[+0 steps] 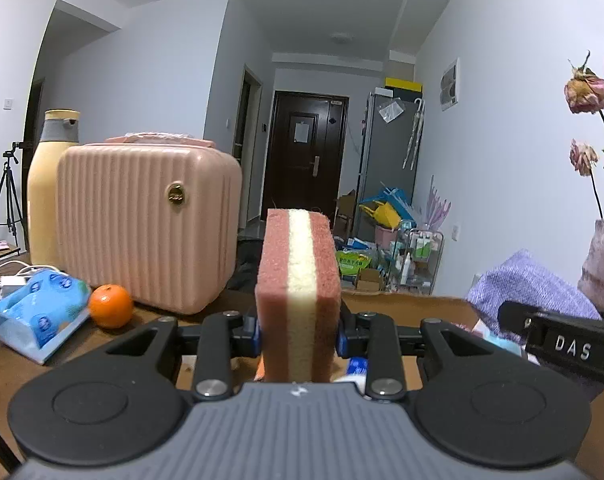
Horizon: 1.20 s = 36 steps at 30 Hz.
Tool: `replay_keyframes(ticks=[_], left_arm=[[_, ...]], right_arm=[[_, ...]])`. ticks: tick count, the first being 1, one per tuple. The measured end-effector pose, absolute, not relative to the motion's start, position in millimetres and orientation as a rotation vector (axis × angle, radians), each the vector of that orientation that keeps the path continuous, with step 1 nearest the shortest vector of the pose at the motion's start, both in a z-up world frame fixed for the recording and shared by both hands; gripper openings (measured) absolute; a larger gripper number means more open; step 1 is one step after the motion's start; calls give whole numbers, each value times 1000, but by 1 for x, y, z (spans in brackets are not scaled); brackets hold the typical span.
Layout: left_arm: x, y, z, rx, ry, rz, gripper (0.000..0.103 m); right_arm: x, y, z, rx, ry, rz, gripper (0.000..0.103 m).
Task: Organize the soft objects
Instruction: 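Carry the sponge and pouch over the cardboard box with both tools, then open both tools to drop the sponge and pouch into the box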
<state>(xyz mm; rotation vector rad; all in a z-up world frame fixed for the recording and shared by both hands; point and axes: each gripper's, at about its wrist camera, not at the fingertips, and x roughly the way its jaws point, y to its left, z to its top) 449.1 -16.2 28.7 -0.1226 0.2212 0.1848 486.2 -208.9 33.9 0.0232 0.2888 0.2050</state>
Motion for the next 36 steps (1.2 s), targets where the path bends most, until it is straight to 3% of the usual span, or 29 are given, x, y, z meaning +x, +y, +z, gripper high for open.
replay_keyframes(ticks=[36], left_arm=[[582, -49, 7, -132, 294, 161, 32]], right_arm=[[595, -219, 13, 22, 401, 183, 44]])
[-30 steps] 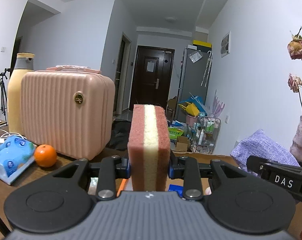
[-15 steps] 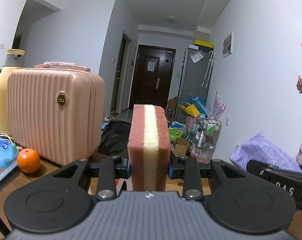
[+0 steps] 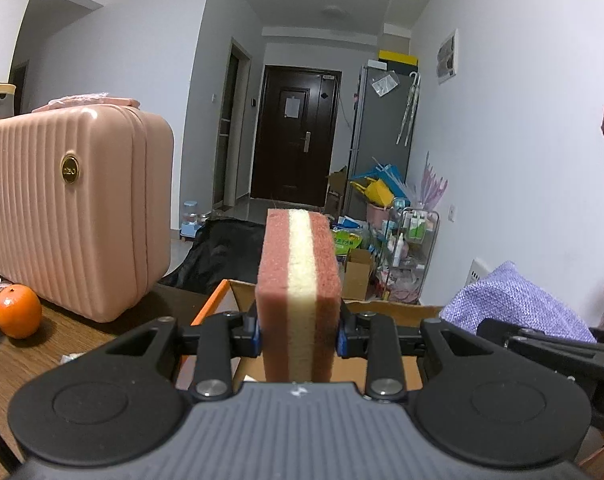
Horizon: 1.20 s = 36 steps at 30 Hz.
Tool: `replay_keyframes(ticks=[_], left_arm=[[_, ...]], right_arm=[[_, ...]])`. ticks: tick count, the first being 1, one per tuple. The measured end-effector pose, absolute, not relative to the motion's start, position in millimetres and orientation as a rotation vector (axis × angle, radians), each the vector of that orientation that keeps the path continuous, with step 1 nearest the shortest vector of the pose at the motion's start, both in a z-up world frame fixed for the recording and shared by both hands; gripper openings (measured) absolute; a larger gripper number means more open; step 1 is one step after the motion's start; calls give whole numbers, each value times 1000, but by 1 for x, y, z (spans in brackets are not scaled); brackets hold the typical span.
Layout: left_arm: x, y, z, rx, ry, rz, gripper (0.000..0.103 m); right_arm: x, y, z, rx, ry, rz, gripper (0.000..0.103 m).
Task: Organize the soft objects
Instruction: 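Open both tools to drop the sponge and pouch into the box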
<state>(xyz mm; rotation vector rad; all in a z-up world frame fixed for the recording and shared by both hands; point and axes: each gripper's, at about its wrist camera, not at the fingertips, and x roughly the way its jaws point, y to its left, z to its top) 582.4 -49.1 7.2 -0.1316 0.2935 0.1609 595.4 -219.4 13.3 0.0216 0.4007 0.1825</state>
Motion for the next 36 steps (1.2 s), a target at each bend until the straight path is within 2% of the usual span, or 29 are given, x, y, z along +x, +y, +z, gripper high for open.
replay_keyframes(ticks=[4, 7, 8, 9, 10, 13, 15, 16, 18, 36], left_arm=[[583, -50, 6, -123, 295, 160, 32], [582, -50, 3, -129, 305, 156, 42], [582, -49, 3, -130, 305, 156, 51], [582, -49, 4, -131, 302, 160, 63], [581, -49, 5, -133, 296, 165, 70], [577, -46, 6, -150, 281, 198, 85], [577, -42, 6, -168, 286, 216, 103], [577, -39, 5, -184, 293, 233, 103], [577, -33, 5, -211, 298, 252, 103], [571, -37, 6, -180, 299, 260, 103]], right_arm=[[595, -216, 12, -1, 396, 189, 46], [594, -216, 13, -20, 397, 167, 55], [593, -216, 13, -24, 394, 159, 57], [593, -216, 13, -28, 392, 154, 64], [593, -216, 14, -26, 390, 150, 75], [591, -218, 15, -21, 380, 130, 85], [592, -222, 16, -10, 381, 119, 93], [591, -224, 16, 0, 379, 109, 99], [590, -227, 16, 8, 373, 99, 103], [583, -232, 19, -9, 370, 79, 103]])
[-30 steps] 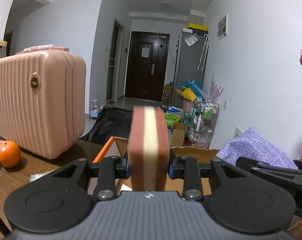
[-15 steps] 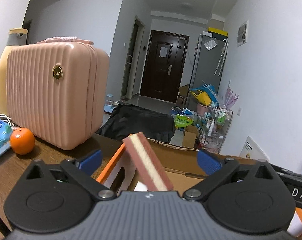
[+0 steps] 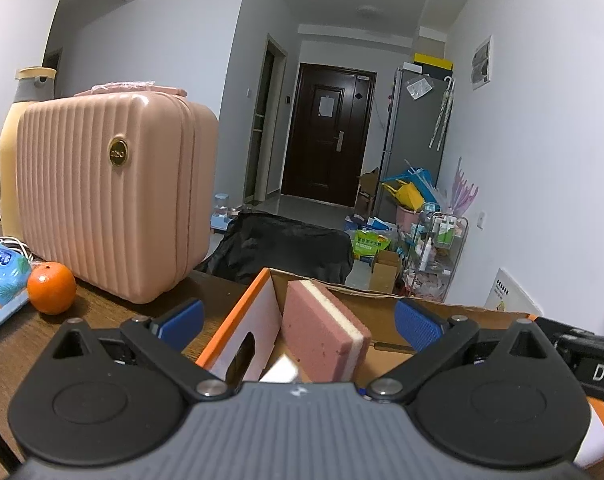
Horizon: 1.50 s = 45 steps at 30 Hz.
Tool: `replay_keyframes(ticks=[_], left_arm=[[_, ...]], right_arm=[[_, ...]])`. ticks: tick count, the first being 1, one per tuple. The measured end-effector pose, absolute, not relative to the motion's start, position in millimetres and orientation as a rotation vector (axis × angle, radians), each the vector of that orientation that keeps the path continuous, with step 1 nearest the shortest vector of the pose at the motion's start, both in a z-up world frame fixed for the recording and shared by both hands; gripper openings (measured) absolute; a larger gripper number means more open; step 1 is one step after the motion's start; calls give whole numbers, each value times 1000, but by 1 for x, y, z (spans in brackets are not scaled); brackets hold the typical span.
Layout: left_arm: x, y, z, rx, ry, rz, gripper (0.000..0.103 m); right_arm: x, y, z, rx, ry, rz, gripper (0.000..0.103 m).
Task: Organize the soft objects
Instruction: 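Open both tools to drop the sponge and pouch into the box, then withdraw both tools from the box toward the wristband and plastic bag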
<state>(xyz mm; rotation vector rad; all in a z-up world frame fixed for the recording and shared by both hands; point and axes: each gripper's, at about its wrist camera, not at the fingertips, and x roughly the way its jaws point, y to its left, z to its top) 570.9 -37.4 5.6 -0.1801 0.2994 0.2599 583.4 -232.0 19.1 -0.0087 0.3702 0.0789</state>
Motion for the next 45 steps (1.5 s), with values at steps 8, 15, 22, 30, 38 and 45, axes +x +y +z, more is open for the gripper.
replay_keyframes(ticks=[8, 15, 22, 30, 38, 45], left_arm=[[550, -37, 6, -154, 288, 249, 103], [523, -35, 6, -127, 287, 222, 103], [484, -30, 5, -81, 283, 192, 103], [443, -15, -1, -64, 316, 171, 103], [401, -2, -4, -46, 353, 134, 103], [377, 16, -9, -26, 387, 100, 103]], right_arm=[[559, -237, 22, -21, 351, 90, 103], [528, -235, 18, -49, 346, 107, 103], [489, -236, 13, -59, 344, 116, 103], [447, -239, 1, -49, 372, 110, 103], [407, -244, -16, -34, 404, 67, 103], [382, -242, -29, -26, 425, 34, 103]])
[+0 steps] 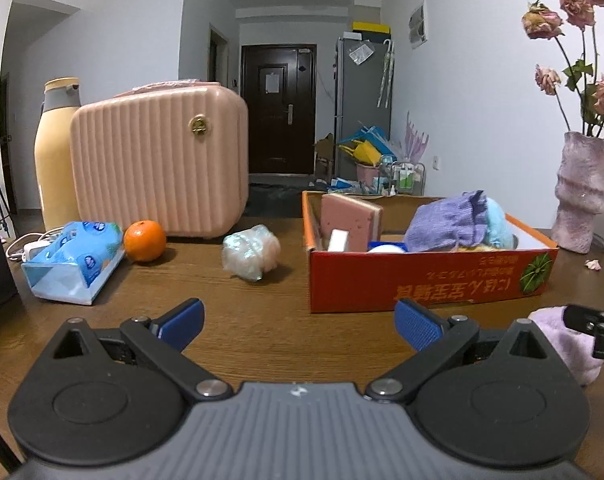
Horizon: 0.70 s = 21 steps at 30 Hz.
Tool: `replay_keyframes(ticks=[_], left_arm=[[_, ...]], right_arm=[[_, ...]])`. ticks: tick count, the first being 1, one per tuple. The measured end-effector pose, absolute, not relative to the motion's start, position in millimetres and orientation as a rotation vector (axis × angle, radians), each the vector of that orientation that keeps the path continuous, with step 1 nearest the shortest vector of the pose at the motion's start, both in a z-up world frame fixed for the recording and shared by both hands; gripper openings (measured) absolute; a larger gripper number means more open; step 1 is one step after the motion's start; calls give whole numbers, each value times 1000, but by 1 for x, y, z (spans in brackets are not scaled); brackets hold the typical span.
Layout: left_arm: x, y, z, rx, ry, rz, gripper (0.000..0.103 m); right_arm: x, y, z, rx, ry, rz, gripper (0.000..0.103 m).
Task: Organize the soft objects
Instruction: 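Withdraw both tools from the box toward the wristband and plastic bag, then grasp the lilac wristband with the right tool while the left tool approaches the plastic bag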
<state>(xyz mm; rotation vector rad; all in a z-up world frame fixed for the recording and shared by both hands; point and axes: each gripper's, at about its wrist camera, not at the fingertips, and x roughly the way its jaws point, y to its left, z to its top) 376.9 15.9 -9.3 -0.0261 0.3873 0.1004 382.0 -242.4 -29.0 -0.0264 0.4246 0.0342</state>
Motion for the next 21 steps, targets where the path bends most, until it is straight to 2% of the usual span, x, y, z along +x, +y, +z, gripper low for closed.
replay_keyframes(ticks=[21], left_arm=[[466, 96, -24, 0, 453, 125, 103]], right_arm=[[383, -241, -38, 1, 414, -43, 103]])
